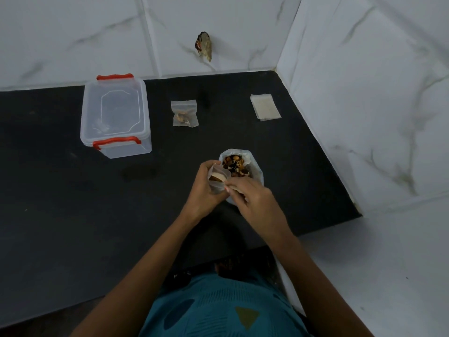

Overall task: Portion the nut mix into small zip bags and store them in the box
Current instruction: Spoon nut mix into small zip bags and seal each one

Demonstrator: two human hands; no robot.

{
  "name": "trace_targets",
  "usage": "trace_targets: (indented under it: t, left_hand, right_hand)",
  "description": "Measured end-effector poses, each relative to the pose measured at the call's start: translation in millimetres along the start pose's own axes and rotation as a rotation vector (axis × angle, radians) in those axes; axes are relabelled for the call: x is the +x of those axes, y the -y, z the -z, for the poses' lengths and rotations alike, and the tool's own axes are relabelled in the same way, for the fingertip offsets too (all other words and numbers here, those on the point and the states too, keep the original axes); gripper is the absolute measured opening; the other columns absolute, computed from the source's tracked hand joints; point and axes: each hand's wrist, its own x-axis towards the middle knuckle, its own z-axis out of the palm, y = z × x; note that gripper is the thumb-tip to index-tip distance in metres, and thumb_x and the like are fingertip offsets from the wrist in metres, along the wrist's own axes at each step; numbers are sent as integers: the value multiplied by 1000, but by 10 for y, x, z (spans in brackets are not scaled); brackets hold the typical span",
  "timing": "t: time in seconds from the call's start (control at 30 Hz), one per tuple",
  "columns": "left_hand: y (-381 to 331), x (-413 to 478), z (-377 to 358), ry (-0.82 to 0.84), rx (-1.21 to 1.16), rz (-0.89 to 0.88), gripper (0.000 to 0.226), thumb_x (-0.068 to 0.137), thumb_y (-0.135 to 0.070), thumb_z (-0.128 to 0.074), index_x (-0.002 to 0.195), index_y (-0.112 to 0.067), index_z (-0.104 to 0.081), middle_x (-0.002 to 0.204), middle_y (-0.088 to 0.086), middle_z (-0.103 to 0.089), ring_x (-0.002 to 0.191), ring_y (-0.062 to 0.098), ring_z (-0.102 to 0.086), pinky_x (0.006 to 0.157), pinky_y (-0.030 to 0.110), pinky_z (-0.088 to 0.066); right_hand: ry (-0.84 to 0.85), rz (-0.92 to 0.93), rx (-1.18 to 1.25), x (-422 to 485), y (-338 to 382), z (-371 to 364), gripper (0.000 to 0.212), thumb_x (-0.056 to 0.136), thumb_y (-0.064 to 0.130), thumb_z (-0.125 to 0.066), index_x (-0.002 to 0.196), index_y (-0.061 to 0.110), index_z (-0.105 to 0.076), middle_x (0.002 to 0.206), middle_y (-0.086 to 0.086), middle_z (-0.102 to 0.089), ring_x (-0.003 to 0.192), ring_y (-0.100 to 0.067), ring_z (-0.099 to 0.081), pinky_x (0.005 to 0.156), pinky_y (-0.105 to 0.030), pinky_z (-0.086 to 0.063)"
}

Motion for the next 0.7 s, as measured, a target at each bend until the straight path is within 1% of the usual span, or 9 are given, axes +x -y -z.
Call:
trace_targets:
  t: [0.07,0.13,0.2,0.27,0.33,0.4,0.47,0.6,0.7]
  left_hand:
    - [-1,-6,9,-15,-25,-13,59,72,-5,-75,115,-25,-39,110,-9,-49,102,9,-54,89,26,-48]
    - [9,-4,11,-29,-36,-10,57,73,-6,-75,115,-23,-40,112,-6,-49,105,10,-52,90,26,-47]
    - [33,-5,6,-36,-13,-6,57,73,-6,-74,116,-22,-40,116,-2,-48,108,12,-50,91,26,-45]
    - [64,-5,4,-40,6,-9,58,73,-5,-75,117,-22,-40,118,2,-48,108,14,-50,90,22,-44]
    - [78,-1,0,-35,7,-7,59,73,-5,-75,118,-21,-40,119,4,-48,108,14,-50,89,21,-45]
    - [68,5,-4,-32,3,-1,59,73,-6,-75,118,-20,-40,118,2,-48,106,10,-50,87,17,-45]
    - [57,9,-7,-29,-2,-5,58,74,-5,-75,118,-19,-40,116,-1,-48,103,4,-49,85,11,-44]
    - [49,-6,-8,-19,-25,-18,57,74,-2,-73,116,-20,-40,117,-2,-47,106,4,-49,85,9,-44]
    - [30,-7,-12,-21,-33,-23,56,74,1,-72,116,-18,-40,115,-5,-47,105,2,-49,82,8,-43]
  right_hand:
    - [-57,41,-38,-13,-35,-6,25,87,17,-48,95,0,-65,87,-12,-68,82,-15,-65,79,-22,-49]
    - [-95,29,9,-13,-50,8,25,86,16,-50,94,-2,-65,87,-13,-69,85,-12,-62,80,-21,-49]
    - [-116,-13,93,-2,-57,35,27,85,17,-51,96,-2,-66,90,-13,-69,91,-11,-59,80,-16,-49]
    - [-144,-64,172,1,-56,63,31,85,21,-50,99,-2,-65,92,-7,-67,92,-4,-58,77,-8,-49]
    - [-170,-114,244,-4,-61,88,32,84,22,-52,101,-2,-65,93,2,-62,91,3,-58,74,-5,-49]
    - [-189,-127,263,-11,-74,103,29,84,19,-55,101,-2,-65,93,4,-60,92,5,-57,74,-4,-48]
    - [-169,-80,218,-22,-87,106,28,84,18,-53,100,-2,-66,92,0,-64,93,1,-57,76,-4,-47]
    - [-133,51,69,-69,-136,74,24,85,13,-52,96,-4,-66,90,-14,-69,93,-13,-58,84,-14,-46]
    - [-146,82,57,-84,-151,79,23,84,11,-53,94,-4,-66,88,-15,-69,91,-13,-58,83,-10,-45]
